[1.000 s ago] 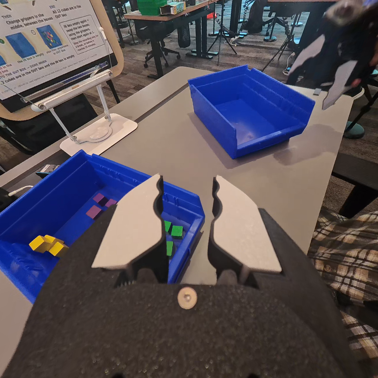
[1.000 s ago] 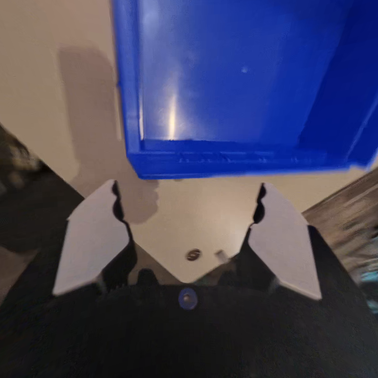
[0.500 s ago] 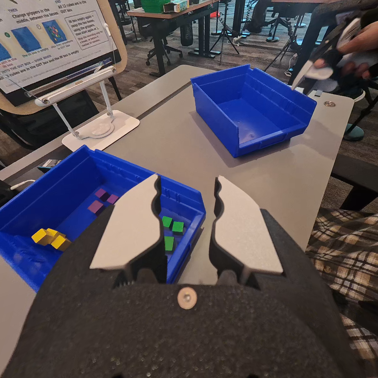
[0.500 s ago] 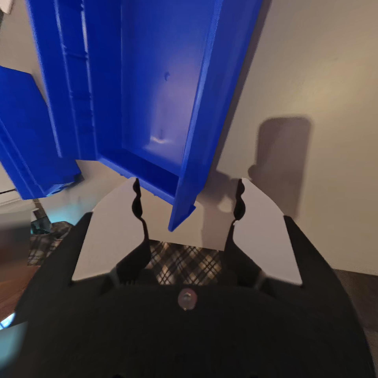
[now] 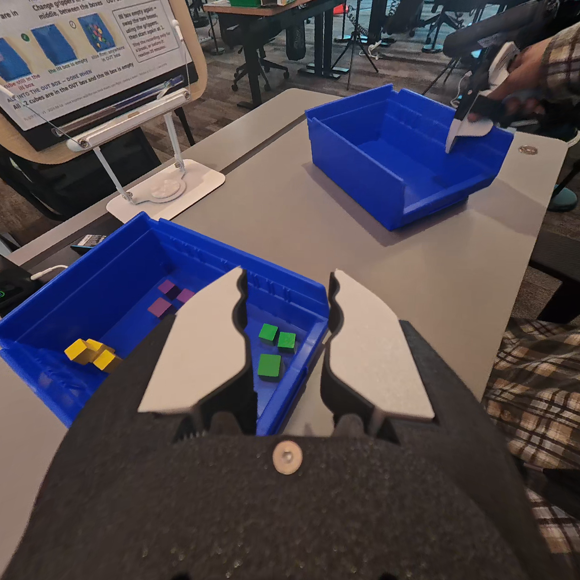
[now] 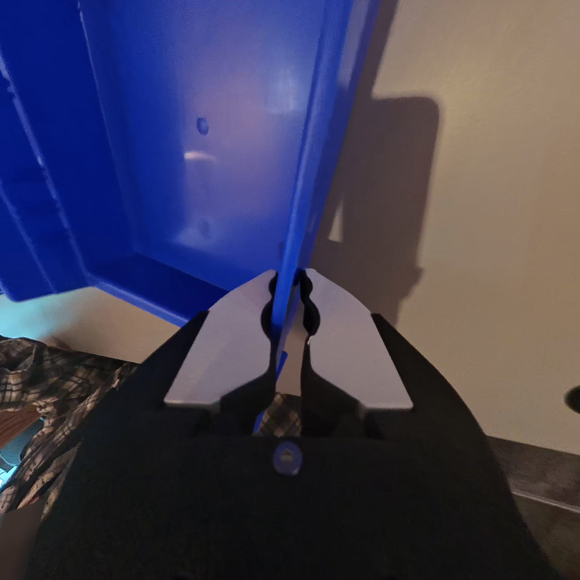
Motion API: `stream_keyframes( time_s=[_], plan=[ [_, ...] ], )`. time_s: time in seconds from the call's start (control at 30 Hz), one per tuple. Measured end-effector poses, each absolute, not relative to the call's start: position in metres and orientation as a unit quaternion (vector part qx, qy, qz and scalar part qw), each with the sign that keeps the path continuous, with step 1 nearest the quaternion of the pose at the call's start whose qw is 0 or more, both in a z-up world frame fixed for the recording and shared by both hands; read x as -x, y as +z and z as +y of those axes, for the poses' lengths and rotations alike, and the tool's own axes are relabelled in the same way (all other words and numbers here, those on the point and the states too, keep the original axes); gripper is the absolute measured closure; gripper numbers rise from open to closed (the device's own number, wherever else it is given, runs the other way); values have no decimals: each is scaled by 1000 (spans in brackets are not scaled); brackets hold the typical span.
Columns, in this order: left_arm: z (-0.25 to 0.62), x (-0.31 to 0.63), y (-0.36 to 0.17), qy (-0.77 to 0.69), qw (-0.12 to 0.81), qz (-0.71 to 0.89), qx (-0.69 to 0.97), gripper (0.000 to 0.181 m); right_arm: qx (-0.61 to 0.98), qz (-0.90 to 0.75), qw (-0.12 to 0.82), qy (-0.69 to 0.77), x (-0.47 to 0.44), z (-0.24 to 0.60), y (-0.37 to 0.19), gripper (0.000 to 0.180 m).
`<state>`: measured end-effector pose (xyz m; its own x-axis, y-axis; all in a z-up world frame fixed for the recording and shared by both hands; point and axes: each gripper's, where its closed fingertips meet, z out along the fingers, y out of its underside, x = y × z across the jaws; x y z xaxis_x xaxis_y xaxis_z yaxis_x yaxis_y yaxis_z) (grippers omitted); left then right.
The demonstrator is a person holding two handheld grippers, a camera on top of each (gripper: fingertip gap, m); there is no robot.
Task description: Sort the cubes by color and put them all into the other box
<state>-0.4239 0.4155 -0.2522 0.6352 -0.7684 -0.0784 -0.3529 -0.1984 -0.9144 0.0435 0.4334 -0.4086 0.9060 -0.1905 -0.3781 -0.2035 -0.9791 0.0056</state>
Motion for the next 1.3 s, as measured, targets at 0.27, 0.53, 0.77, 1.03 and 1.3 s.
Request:
stream_keyframes(
  time_s=[0.27, 0.53, 0.77, 1.03, 1.3],
  plan=[
    [420, 423, -258, -199, 504, 374, 753, 132, 985, 115, 22, 128, -114, 454, -411, 171],
    [424, 416, -270, -191, 486, 384, 761, 132, 991, 102, 34, 78, -161, 469, -412, 170],
    [431, 414, -276, -194, 479, 380, 767, 132, 989, 124, 39, 63, -191, 472, -413, 171],
    [434, 409, -285, -195, 466, 387, 771, 132, 985, 154, 49, 58, -213, 477, -413, 171],
    [435, 409, -286, -196, 464, 387, 772, 132, 985, 159, 48, 55, -223, 482, -412, 171]
  ],
)
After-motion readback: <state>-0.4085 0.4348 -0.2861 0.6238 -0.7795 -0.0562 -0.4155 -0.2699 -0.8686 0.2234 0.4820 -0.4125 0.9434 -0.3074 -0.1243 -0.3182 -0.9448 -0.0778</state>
